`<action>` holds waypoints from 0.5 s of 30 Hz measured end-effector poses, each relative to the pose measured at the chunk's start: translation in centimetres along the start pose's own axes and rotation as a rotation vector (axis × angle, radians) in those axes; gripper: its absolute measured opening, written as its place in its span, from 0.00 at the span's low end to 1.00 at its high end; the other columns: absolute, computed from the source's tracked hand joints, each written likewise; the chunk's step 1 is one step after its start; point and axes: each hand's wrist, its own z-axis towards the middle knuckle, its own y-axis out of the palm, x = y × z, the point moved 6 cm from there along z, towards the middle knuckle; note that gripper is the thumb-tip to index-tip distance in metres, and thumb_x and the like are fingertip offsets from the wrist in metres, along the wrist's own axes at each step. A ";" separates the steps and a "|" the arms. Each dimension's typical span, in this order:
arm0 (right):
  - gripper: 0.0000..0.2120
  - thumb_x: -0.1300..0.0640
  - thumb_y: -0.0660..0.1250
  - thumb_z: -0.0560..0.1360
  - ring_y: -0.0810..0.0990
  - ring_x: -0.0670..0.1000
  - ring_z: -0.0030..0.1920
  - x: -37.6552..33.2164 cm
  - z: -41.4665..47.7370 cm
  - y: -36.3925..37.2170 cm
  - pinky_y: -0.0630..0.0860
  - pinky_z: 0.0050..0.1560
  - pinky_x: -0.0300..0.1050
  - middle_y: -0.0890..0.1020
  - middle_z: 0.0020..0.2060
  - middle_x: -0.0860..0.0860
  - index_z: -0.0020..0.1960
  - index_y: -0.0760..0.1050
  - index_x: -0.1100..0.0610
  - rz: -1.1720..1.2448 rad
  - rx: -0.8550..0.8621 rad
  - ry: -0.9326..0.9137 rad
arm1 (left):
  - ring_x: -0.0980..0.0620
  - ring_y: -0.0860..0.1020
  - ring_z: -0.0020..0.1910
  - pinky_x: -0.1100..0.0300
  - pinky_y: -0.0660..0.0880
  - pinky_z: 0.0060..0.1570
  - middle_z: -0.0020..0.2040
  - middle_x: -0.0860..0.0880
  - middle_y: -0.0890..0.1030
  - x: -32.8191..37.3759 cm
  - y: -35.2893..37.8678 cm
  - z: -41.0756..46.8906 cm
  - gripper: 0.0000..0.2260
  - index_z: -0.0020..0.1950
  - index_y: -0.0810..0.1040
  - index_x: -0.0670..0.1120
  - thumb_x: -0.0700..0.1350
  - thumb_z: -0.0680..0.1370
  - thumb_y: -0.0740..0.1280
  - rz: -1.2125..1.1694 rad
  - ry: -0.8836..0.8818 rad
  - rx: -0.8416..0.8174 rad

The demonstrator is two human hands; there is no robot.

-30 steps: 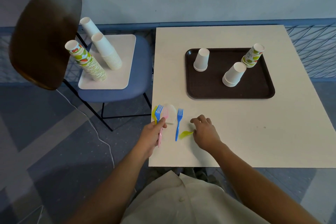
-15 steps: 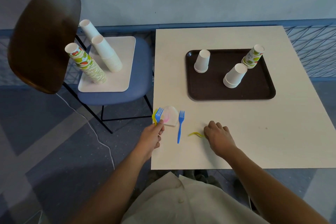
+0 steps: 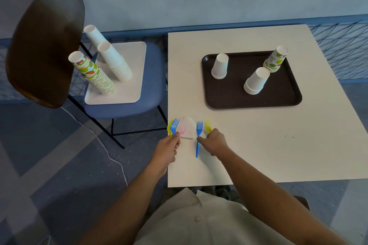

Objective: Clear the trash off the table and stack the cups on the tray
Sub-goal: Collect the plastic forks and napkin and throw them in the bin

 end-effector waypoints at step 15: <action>0.12 0.55 0.55 0.81 0.77 0.64 0.49 2.4 0.0 -1.5 0.68 0.46 0.50 0.80 0.52 0.63 0.54 0.73 0.62 -0.115 0.196 -0.013 | 0.55 0.62 0.30 0.60 0.60 0.33 0.32 0.54 0.68 -0.6 -2.1 0.8 0.19 0.36 0.72 0.50 0.58 0.83 0.64 -0.021 0.042 -0.020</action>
